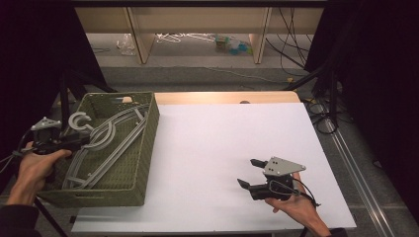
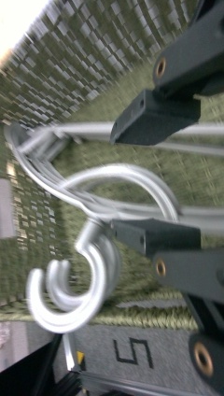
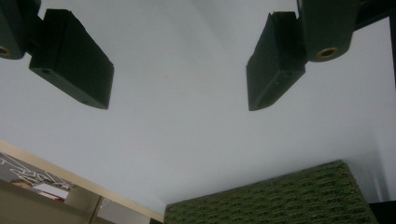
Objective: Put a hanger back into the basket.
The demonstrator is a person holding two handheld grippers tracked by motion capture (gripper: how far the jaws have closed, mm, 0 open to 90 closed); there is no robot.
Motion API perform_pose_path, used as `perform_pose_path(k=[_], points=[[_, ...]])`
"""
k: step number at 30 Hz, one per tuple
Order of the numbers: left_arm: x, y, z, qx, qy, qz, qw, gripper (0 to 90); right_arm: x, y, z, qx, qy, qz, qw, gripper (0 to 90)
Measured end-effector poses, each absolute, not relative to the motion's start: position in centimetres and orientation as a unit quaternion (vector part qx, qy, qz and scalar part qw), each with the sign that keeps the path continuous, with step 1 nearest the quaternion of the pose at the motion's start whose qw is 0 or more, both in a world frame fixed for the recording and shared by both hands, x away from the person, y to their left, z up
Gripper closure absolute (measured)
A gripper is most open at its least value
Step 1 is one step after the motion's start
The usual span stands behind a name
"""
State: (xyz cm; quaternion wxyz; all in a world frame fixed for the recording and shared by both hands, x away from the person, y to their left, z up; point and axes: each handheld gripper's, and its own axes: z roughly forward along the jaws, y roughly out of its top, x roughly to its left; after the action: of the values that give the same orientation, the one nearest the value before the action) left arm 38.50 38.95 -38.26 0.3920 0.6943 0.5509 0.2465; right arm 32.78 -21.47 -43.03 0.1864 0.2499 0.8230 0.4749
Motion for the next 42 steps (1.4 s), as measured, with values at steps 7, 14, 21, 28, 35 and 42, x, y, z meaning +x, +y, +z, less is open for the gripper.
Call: perform_pose_path(k=[7, 14, 21, 28, 35, 42], points=[[36.0, 35.7, -36.8, 0.691, 0.509, 0.265, 0.440, 41.2, 32.7, -21.5, -42.9, 0.249, 0.821, 0.480, 0.183, 23.9], [34.5, 30.9, -36.6, 0.705, 0.463, 0.253, 0.473, 34.0, 32.8, -21.5, -43.0, 0.256, 0.814, 0.491, 0.177, 23.1], [33.4, 26.4, -37.0, 0.720, 0.420, 0.227, 0.504, 28.9, 32.9, -21.7, -43.0, 0.266, 0.807, 0.501, 0.164, 19.8], [32.5, 22.9, -37.7, 0.736, 0.389, 0.208, 0.514, 24.2, 32.8, -21.7, -43.0, 0.266, 0.804, 0.508, 0.156, 17.2], [31.8, 20.5, -38.4, 0.740, 0.366, 0.197, 0.529, 22.0, 32.7, -21.7, -43.0, 0.270, 0.804, 0.508, 0.150, 16.9], [31.1, 19.4, -39.1, 0.731, 0.353, 0.194, 0.551, 21.7, 32.7, -21.7, -42.9, 0.267, 0.801, 0.514, 0.152, 16.9]])
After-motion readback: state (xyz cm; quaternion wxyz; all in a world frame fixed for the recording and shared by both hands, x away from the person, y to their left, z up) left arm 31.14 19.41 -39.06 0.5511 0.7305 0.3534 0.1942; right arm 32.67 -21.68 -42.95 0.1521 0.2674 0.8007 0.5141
